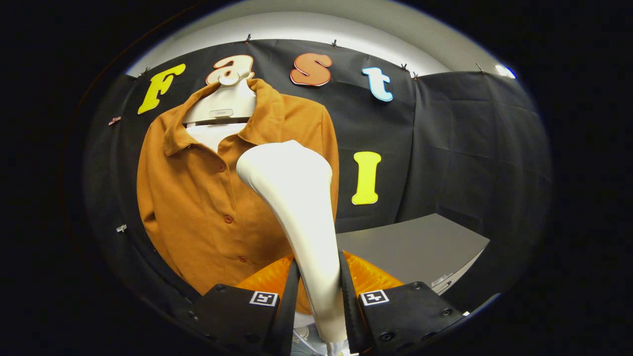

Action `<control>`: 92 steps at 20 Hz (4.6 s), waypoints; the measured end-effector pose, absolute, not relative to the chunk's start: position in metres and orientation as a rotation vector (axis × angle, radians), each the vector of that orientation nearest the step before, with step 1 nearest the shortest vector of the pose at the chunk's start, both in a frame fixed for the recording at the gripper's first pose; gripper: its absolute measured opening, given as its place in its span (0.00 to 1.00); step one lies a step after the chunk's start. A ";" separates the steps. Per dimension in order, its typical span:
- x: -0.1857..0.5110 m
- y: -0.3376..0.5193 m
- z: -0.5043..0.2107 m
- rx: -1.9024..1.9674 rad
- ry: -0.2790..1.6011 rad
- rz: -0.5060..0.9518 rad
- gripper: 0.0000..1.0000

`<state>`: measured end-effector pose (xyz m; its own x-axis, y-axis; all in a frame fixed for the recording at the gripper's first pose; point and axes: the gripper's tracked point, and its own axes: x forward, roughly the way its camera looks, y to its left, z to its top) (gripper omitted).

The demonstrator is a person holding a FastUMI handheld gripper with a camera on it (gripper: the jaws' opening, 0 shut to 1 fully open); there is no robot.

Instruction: Iron the clothes twice with a garment steamer, once on the left side and once on the right side.

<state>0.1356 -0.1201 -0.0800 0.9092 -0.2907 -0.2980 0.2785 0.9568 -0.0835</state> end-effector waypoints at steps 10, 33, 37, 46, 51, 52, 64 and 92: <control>0.162 -0.109 -0.089 -0.096 0.328 -0.345 0.46; 0.173 -0.114 -0.173 -0.277 0.555 -0.491 0.46; 0.166 -0.117 -0.187 -0.277 0.605 -0.505 0.46; 0.137 -0.114 -0.252 -0.261 0.752 -0.497 0.46; 0.117 -0.119 -0.275 -0.233 0.822 -0.507 0.46; 0.110 -0.120 -0.275 -0.219 0.819 -0.512 0.46; 0.149 -0.019 -0.116 -0.199 0.423 -0.304 0.46; 0.193 0.050 -0.187 -0.369 0.525 -0.353 0.46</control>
<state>0.1928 0.0499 -0.1872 0.8087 -0.4146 -0.4172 0.2296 0.8755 -0.4251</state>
